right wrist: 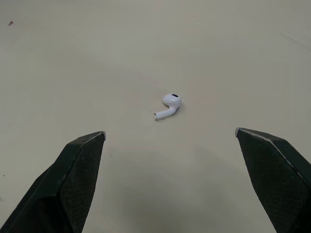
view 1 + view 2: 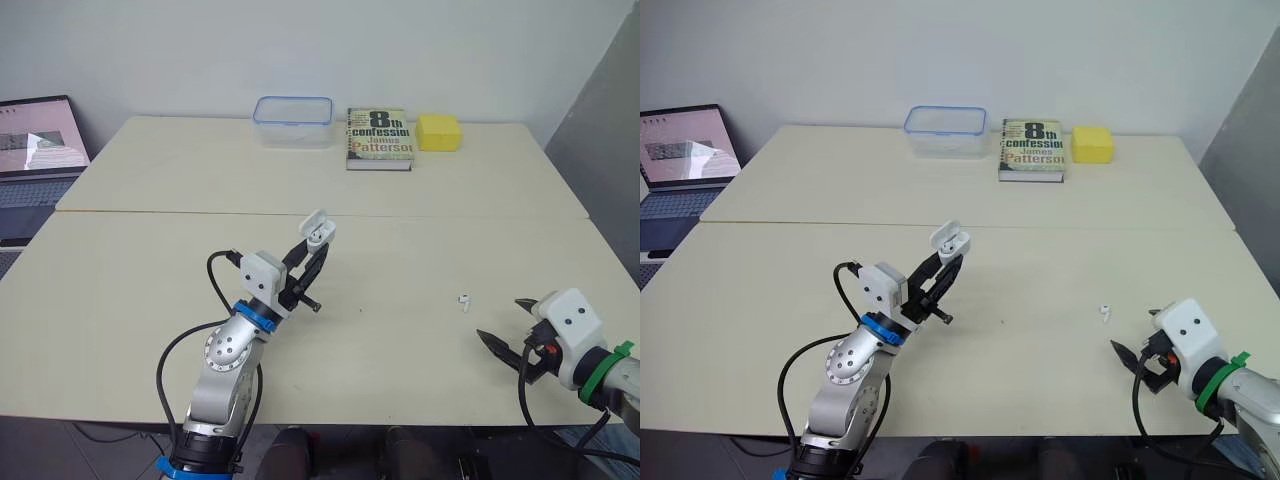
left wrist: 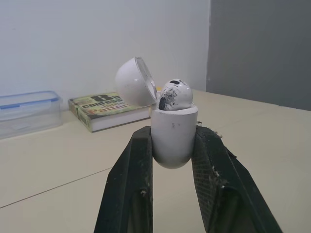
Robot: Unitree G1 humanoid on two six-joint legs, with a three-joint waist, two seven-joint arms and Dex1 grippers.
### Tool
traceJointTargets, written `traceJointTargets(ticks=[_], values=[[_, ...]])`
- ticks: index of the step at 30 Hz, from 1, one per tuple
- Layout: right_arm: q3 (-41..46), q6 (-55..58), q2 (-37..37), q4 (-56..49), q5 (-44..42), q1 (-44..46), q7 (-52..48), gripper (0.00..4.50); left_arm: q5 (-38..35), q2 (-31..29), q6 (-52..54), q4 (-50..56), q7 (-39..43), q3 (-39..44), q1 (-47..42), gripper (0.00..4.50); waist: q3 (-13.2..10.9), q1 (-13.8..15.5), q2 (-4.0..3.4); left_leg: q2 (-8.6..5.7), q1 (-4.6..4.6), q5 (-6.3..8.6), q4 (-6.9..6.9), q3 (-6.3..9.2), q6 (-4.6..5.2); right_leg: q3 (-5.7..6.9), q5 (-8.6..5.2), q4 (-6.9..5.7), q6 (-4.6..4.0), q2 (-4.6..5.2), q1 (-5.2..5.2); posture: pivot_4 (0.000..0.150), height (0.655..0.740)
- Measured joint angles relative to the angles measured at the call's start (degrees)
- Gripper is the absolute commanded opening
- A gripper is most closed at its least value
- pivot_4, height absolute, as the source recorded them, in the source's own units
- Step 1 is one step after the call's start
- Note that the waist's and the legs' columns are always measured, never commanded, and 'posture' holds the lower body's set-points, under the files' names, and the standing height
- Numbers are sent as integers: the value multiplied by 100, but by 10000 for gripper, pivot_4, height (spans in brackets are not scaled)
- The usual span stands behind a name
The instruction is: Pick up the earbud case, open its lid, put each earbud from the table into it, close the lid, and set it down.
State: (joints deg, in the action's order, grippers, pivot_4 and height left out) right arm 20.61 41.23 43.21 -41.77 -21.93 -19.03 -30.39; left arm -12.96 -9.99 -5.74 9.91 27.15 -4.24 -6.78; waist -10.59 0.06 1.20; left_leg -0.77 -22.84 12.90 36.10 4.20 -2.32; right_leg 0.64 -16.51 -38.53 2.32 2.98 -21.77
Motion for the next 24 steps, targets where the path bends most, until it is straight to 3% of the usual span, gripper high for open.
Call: traceJointTargets(ticks=[5, 12, 19, 24], values=[[-196, 543, -320, 6, -12, 342, 356, 45000, 0, -42, -1, -7, 7, 12, -4, 7393, 0, 1, 0, 1, 1, 0, -2, 2, 0, 2, 0, 1, 0, 0, 1, 1500, 7387], [-1116, 1473, -1664, 120, 199, 1417, 1681, 45000, 4, -47, -2, -98, 6, 2, -31, 7393, 1, -7, -2, 0, 0, 0, -3, 6, 0, 0, 0, -1, -1, -1, -2, 1500, 7387], [-1761, 1117, -2172, 977, 994, 1881, 2460, 45000, 12, -54, -5, -127, 9, -4, -55, 7393, 2, -11, -3, -3, 0, 0, -4, 6, 0, 2, 1, -2, -2, 2, -3, 1500, 7387], [-1768, 813, -2583, 1212, 1197, 1913, 2708, 45000, 16, -100, -5, -127, 3, 7, -59, 7393, 4, -16, -3, -1, 6, 0, -4, 7, 0, 1, 1, -6, -2, 1, 0, 1500, 7387]])
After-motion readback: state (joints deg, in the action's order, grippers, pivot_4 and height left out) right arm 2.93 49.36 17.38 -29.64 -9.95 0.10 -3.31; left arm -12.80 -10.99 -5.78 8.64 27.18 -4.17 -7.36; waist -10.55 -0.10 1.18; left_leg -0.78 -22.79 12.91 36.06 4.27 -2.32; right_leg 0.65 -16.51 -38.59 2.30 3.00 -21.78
